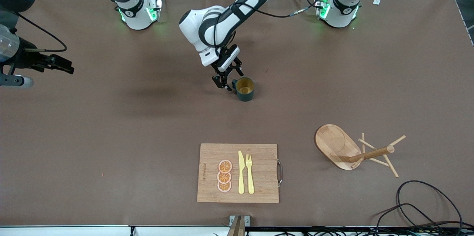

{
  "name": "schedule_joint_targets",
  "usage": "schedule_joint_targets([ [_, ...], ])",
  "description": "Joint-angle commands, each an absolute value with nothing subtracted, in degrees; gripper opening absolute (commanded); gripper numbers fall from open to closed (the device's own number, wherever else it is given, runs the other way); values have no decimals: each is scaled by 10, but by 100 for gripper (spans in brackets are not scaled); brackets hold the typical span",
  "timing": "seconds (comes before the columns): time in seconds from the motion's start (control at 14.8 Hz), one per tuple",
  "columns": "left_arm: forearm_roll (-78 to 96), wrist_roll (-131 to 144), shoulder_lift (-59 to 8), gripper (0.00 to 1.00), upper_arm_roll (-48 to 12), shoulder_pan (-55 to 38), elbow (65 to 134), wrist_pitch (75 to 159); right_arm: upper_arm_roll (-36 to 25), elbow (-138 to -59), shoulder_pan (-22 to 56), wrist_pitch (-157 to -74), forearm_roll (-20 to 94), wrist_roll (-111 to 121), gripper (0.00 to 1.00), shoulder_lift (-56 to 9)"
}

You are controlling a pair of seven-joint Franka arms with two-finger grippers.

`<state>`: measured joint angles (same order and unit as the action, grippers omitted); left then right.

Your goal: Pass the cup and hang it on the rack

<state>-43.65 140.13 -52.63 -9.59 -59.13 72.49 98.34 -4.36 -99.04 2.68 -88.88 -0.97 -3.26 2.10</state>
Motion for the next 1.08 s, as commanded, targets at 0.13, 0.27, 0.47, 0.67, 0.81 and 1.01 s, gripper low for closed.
schedule_joint_targets([
  [0.13,-446,1438,-571,99,-55,-631,693,1007,12,-1006,-21,-870,1,-55,100,58],
  [0.27,-446,1442,-577,96,-54,-631,694,1015,12,-1005,-17,-868,1,-53,100,62],
  [0.47,-446,1447,-587,85,-54,-631,694,1023,11,-1005,-18,-868,1,-51,100,70],
  [0.67,-446,1455,-593,75,-54,-631,695,1028,10,-991,-19,-860,-1,-42,100,72],
  [0.81,-446,1456,-593,53,-54,-631,695,1036,10,-960,-18,-834,-1,-42,100,68],
  [1.01,-447,1447,-593,12,-54,-630,697,1049,12,-942,-17,-827,-3,-42,100,64],
])
